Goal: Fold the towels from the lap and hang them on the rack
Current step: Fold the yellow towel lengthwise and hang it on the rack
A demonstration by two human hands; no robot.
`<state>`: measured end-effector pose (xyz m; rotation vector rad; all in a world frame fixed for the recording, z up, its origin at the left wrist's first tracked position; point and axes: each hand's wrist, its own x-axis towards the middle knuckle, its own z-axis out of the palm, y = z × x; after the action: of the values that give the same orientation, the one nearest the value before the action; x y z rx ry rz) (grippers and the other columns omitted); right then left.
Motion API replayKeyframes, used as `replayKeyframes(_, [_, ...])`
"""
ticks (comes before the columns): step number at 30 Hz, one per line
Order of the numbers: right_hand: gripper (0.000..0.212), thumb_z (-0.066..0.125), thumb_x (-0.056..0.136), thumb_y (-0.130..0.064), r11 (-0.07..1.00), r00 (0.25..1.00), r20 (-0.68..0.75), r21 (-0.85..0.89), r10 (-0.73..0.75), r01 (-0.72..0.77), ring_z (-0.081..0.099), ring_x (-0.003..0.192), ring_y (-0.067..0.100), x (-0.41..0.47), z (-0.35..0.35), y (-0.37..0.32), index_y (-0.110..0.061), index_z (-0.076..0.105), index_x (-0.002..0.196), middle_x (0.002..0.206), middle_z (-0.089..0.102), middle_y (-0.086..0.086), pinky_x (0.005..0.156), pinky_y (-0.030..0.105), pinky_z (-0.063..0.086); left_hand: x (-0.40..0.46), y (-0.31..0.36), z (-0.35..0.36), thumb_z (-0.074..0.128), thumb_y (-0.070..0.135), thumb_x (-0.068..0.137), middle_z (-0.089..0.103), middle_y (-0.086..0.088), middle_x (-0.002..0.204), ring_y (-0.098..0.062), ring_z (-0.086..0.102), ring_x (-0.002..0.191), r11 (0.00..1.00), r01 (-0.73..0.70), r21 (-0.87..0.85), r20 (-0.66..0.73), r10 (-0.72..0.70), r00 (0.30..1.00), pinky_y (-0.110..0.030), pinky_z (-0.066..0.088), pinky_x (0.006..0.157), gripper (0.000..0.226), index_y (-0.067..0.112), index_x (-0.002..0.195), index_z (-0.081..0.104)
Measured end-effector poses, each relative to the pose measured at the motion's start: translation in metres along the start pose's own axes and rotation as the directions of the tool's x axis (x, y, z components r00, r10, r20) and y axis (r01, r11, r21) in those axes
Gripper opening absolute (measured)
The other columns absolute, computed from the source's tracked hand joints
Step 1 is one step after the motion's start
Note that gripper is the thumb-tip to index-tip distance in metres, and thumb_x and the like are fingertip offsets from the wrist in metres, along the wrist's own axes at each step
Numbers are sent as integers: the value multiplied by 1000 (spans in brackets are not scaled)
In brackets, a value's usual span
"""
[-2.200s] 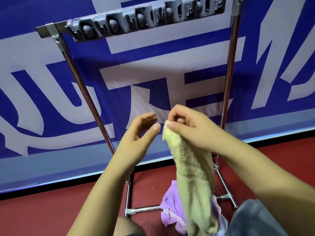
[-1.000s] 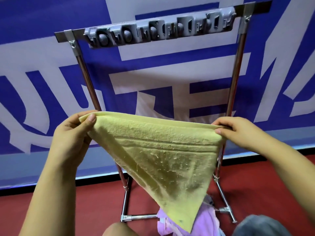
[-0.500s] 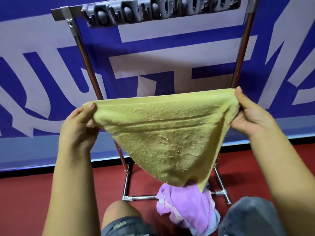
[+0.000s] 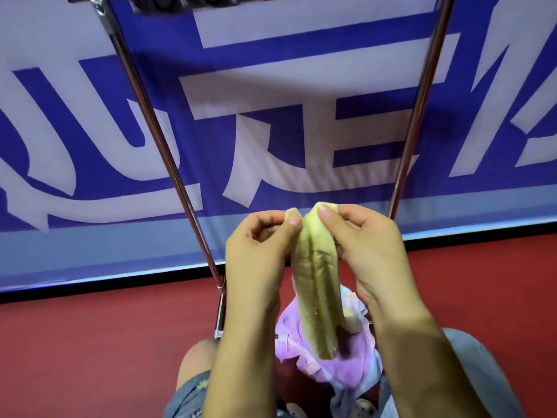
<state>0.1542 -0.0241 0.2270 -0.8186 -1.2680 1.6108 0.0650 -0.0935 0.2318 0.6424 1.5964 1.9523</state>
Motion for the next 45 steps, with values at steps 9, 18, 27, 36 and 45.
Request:
replayKeyframes(9, [12, 64, 86, -12, 998, 998, 10, -1, -67, 67, 69, 67, 6, -16, 3, -12, -15, 74, 81, 75, 75, 1, 59, 15, 49, -17, 8, 14, 72, 11, 82, 75, -4, 80, -19, 72, 81, 987, -110, 114, 24, 108, 994, -35, 58, 79, 5, 15, 80, 74])
replayKeyframes(18, [19, 56, 92, -18, 983, 980, 130, -87, -147, 159, 67, 90, -3, -28, 6, -18, -28, 73, 88, 90, 74, -16, 76, 11, 50, -28, 17, 11, 49, 42, 90, 77, -3, 87, -15, 73, 89, 993, -122, 3, 98, 121, 988, -29, 58, 81, 42, 10, 91, 76])
replayKeyframes(27, [16, 54, 93, -17, 971, 978, 126, -151, -168, 187, 69, 80, 6, -23, -3, -18, -20, 70, 95, 84, 74, -6, 73, 24, 52, -20, 21, -15, 51, 56, 79, 76, -7, 91, -21, 72, 91, 995, -78, -54, 230, 88, 969, -29, 55, 75, 49, 14, 83, 77])
replayKeyframes(36, [21, 46, 95, -18, 991, 979, 169, 93, -110, 95, 55, 64, 14, -21, -10, -27, -13, 64, 85, 70, 60, 5, 58, 22, 49, 0, -1, -49, 79, 26, 74, 45, 24, 133, 10, 39, 128, 767, -379, 517, 456, 128, 881, -18, 32, 100, 36, 48, 97, 63])
replayKeyframes(45, [21, 47, 92, -21, 981, 971, 194, 161, -137, 106, 49, 68, 17, -19, -18, -36, -16, 64, 80, 76, 54, 12, 62, 24, 44, 14, -21, -53, 77, 21, 77, 64, 13, 111, 5, 60, 102, 742, -293, 602, 502, -66, 863, -19, 43, 95, 11, 23, 87, 73])
